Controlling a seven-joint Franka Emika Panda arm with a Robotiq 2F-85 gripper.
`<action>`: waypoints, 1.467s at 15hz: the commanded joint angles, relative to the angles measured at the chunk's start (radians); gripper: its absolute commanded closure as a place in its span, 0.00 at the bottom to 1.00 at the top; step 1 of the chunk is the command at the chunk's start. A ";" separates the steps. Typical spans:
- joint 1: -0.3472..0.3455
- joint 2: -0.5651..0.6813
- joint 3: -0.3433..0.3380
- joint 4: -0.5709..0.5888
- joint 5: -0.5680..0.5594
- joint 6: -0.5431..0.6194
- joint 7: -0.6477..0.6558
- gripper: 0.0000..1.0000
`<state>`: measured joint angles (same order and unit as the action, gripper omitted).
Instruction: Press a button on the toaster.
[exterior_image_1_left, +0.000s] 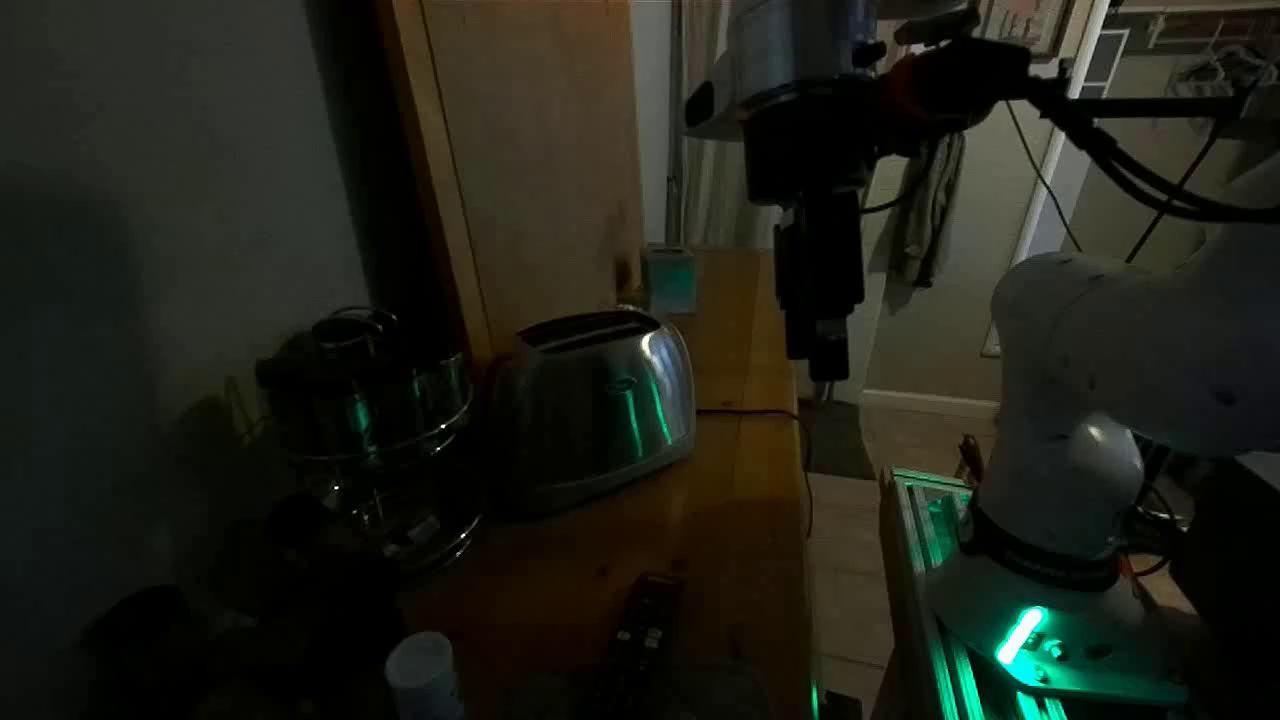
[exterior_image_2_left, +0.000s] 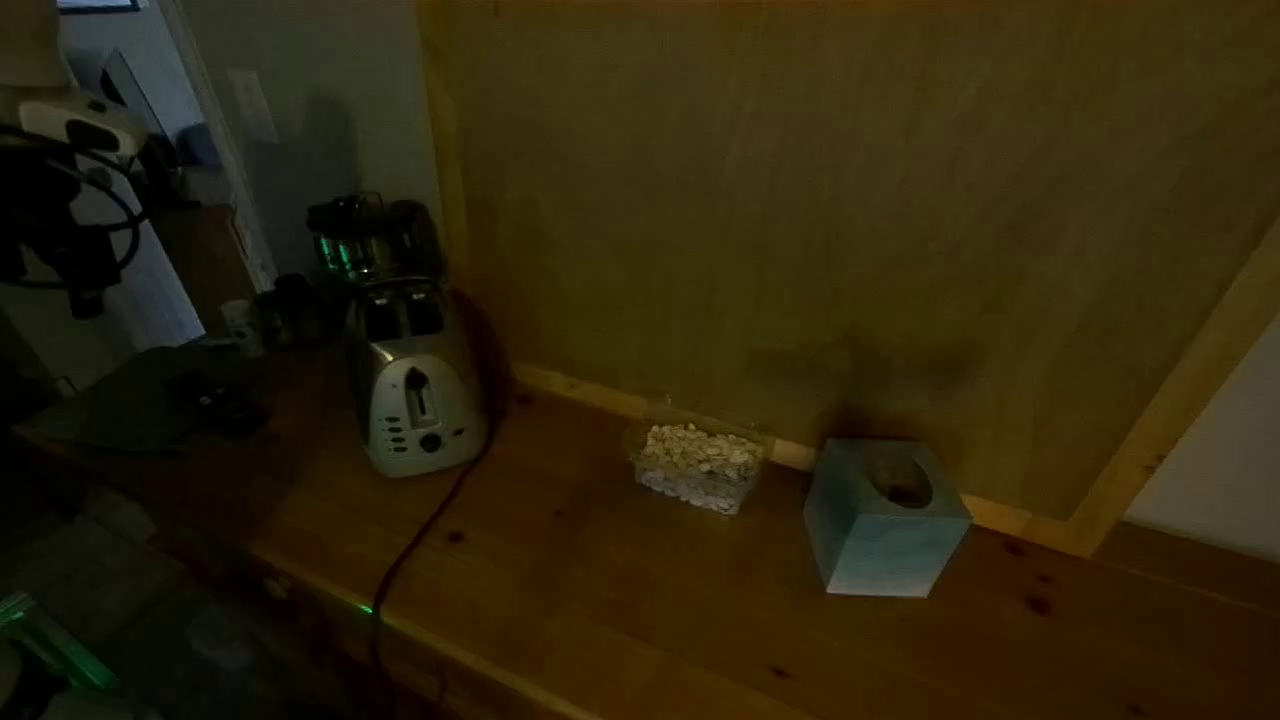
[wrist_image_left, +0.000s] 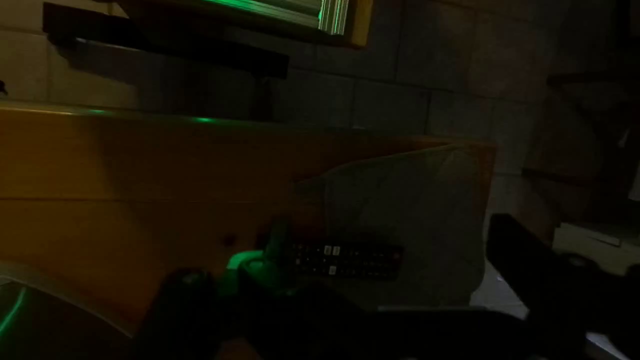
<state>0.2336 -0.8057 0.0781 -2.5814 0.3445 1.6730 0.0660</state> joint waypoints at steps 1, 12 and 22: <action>-0.029 -0.001 0.021 0.003 0.014 -0.008 -0.016 0.00; -0.125 -0.076 -0.025 -0.117 0.100 0.119 0.056 0.00; -0.318 -0.096 -0.128 -0.167 0.086 0.134 0.089 0.00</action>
<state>-0.0800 -0.9024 -0.0539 -2.7506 0.4281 1.8103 0.1572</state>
